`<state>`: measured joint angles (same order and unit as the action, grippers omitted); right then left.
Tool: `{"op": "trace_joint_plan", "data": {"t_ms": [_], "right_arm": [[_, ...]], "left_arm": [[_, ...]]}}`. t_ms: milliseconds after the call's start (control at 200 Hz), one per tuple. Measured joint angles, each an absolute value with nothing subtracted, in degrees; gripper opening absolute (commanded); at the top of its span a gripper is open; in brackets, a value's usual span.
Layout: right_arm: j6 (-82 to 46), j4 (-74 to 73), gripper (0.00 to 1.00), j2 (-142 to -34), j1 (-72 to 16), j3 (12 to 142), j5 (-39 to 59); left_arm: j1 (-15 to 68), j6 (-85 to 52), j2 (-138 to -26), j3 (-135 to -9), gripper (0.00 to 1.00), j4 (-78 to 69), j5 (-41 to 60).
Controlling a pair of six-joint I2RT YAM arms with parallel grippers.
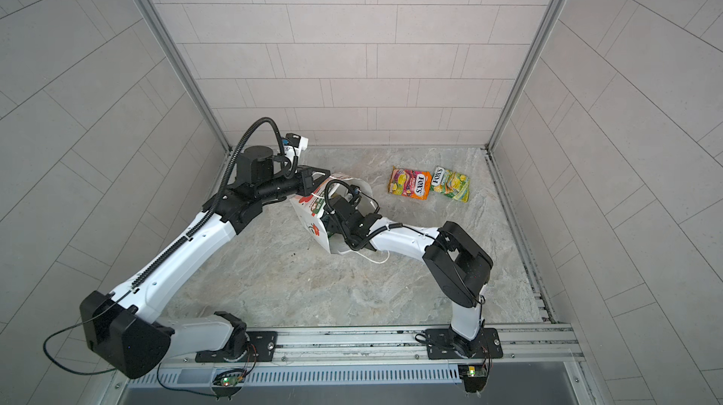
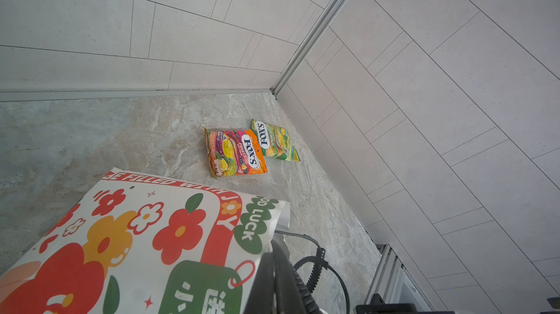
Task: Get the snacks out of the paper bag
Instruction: 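Close the right gripper on the teal mint packet inside the bag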
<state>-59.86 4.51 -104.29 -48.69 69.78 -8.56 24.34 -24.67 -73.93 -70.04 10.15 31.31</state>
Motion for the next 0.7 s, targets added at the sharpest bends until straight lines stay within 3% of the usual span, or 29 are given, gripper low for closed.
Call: {"op": "trace_joint_plan", "data": {"t_ms": [310, 390, 535, 701], "right_arm": [[-61.4, 4.3, 0.39, -108.0, -47.9, 72.9, -8.6], [-61.6, 4.0, 0.31, -108.8, -47.6, 73.5, -8.3], [-61.0, 2.3, 0.00, -110.2, -46.8, 73.8, -7.4], [-60.2, -1.2, 0.00, -109.2, -46.6, 71.8, -6.4]], "left_arm": [[24.3, -24.7, -73.9, -70.0, 0.00, 10.1, 31.3], [24.3, -24.7, -73.9, -70.0, 0.00, 10.1, 31.3], [24.3, -24.8, -73.9, -70.0, 0.00, 10.1, 31.2], [24.3, -24.8, -73.9, -70.0, 0.00, 10.2, 30.8]]}}
